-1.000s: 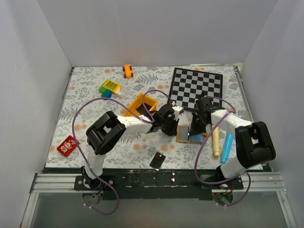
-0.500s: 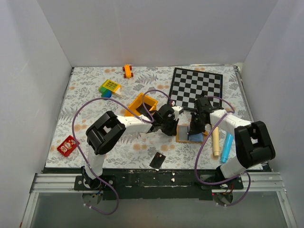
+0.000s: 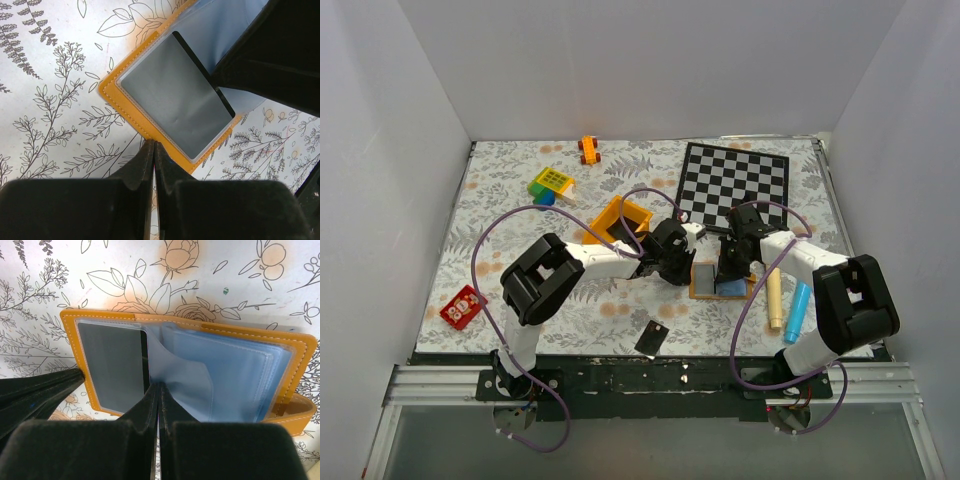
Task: Put the credit cards into the card holder
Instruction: Insert the credit card into the card slot.
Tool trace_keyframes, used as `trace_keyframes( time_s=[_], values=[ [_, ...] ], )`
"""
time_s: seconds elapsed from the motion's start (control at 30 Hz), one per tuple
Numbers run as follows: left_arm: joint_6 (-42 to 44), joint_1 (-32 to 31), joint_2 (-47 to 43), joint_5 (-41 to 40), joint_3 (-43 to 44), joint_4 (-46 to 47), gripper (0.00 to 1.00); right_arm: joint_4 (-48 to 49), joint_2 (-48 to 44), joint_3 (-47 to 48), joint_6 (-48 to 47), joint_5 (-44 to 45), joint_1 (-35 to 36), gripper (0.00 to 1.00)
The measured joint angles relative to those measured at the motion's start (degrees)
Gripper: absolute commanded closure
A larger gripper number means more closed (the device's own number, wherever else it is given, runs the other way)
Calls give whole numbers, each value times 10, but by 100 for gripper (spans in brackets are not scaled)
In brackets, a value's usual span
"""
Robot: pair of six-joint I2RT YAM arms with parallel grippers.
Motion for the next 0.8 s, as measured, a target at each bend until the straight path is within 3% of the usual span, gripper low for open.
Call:
trace_keyframes(
  time_s=[0.8],
  values=[
    [0, 0, 0, 0, 0, 1, 100, -14, 0, 30, -2, 61, 15, 99]
  ],
)
